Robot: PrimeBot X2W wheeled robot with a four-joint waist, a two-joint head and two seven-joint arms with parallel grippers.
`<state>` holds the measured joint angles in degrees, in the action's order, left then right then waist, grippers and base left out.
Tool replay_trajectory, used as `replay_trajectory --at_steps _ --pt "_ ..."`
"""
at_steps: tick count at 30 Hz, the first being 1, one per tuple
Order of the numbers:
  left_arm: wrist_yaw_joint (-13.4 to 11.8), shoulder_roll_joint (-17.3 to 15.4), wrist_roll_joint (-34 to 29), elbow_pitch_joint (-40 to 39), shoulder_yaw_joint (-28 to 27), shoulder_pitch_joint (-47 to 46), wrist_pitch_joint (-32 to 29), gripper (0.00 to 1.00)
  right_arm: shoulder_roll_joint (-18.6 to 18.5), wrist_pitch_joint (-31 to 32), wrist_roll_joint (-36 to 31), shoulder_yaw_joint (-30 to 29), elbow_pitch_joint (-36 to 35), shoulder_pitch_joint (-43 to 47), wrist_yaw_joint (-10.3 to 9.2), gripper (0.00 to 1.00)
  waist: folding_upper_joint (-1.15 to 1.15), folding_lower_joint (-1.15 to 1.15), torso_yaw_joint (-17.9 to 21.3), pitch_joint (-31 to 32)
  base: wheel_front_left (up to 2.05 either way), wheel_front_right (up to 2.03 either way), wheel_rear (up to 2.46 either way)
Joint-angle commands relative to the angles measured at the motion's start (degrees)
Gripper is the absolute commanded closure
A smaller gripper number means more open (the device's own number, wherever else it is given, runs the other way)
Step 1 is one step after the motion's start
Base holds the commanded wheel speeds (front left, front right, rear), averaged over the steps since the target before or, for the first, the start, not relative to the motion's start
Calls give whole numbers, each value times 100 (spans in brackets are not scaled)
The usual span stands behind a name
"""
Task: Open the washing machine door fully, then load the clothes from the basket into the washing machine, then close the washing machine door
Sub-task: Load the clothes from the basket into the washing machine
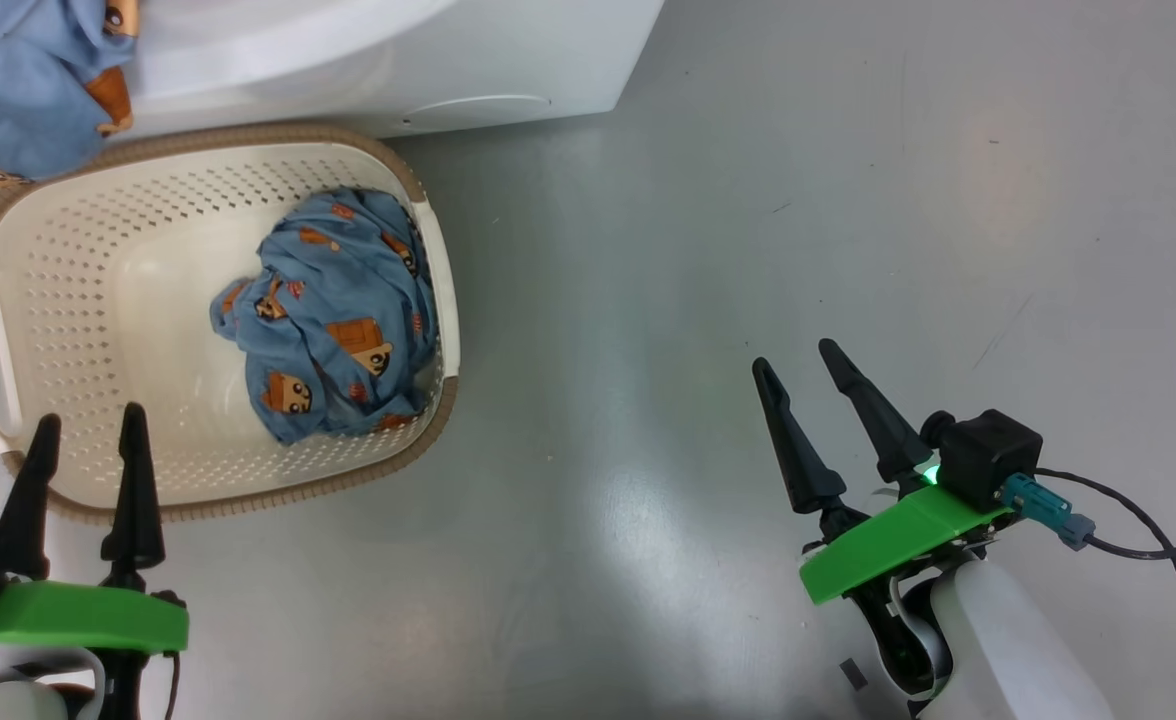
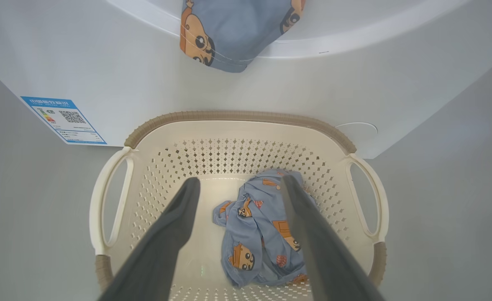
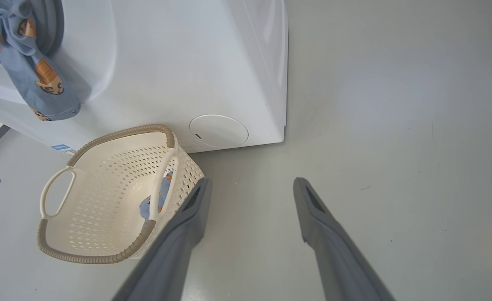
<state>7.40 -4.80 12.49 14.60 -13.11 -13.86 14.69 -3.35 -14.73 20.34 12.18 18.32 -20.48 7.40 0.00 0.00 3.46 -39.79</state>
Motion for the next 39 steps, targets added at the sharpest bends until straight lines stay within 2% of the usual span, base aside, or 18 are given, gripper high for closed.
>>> replay_trajectory --at_steps 1,23,39 --pt "8 -159 31 -73 -204 216 30 0 47 -27 41 149 -84 86 9 0 0 0 4 -3 0 0 0" --pt "9 -1 9 35 -190 367 30 0 47 -27 44 147 -60 63 9 0 0 0 1 -6 0 0 0" --pt "9 -293 144 -338 237 -620 30 0 47 -27 72 168 -73 95 9 0 0 0 20 82 0 0 0"
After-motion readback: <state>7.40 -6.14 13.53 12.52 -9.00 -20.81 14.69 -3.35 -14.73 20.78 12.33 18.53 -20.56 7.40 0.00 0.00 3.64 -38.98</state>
